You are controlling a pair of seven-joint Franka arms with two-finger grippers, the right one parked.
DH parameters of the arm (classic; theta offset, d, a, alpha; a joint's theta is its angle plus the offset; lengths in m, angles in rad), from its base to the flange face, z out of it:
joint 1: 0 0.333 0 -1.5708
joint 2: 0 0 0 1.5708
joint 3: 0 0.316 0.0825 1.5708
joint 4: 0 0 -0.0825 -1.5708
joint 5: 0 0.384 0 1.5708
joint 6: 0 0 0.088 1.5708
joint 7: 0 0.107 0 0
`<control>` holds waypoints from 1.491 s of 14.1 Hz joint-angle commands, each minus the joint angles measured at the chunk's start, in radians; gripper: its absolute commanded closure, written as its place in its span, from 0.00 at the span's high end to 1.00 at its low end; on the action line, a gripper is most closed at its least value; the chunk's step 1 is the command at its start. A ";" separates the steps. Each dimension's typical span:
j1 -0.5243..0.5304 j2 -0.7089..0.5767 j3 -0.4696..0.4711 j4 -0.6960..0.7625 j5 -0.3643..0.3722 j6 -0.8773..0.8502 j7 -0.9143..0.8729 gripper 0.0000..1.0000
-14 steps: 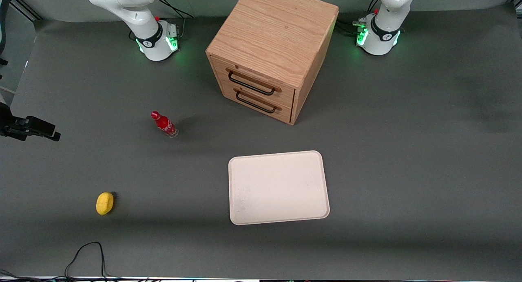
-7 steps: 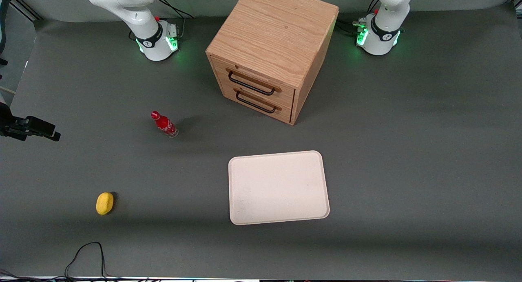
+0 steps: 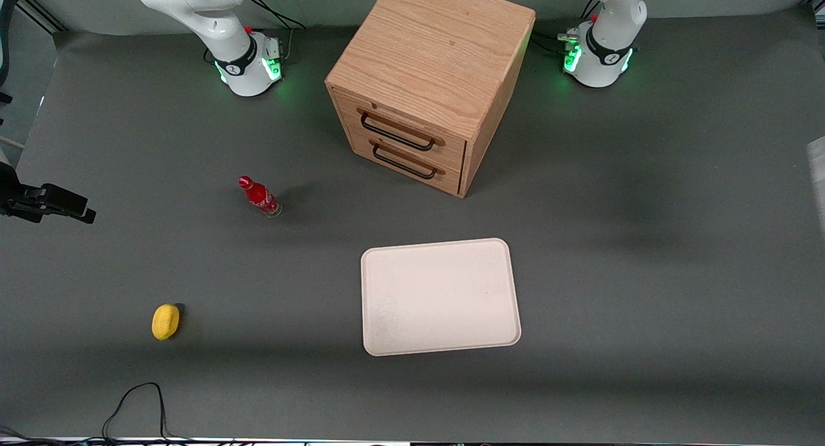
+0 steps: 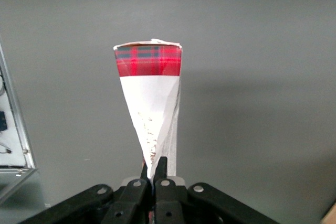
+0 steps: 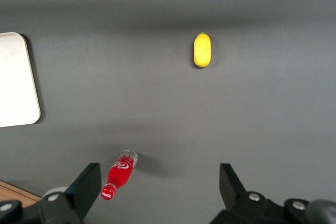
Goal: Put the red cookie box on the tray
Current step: 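Carry the held cookie box with the left gripper over the white tray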
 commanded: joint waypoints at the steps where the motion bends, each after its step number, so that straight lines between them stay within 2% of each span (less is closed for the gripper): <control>1: -0.179 0.094 -0.002 0.140 0.003 -0.072 -0.248 0.00; 4: -0.292 0.157 -0.086 0.184 -0.020 -0.037 -0.545 0.00; 7: -0.315 0.171 -0.242 0.185 -0.037 0.024 -0.673 0.00; 8: -0.357 0.177 -0.256 0.187 -0.037 0.027 -0.692 0.00; 10: -0.449 0.177 -0.252 0.187 -0.036 0.037 -0.771 0.00; 13: -0.533 0.177 -0.243 0.199 -0.030 0.046 -0.854 0.00; 17: -0.521 0.218 -0.233 0.190 -0.030 0.087 -0.853 0.00; 21: -0.493 0.347 -0.221 0.182 -0.026 0.179 -0.828 0.00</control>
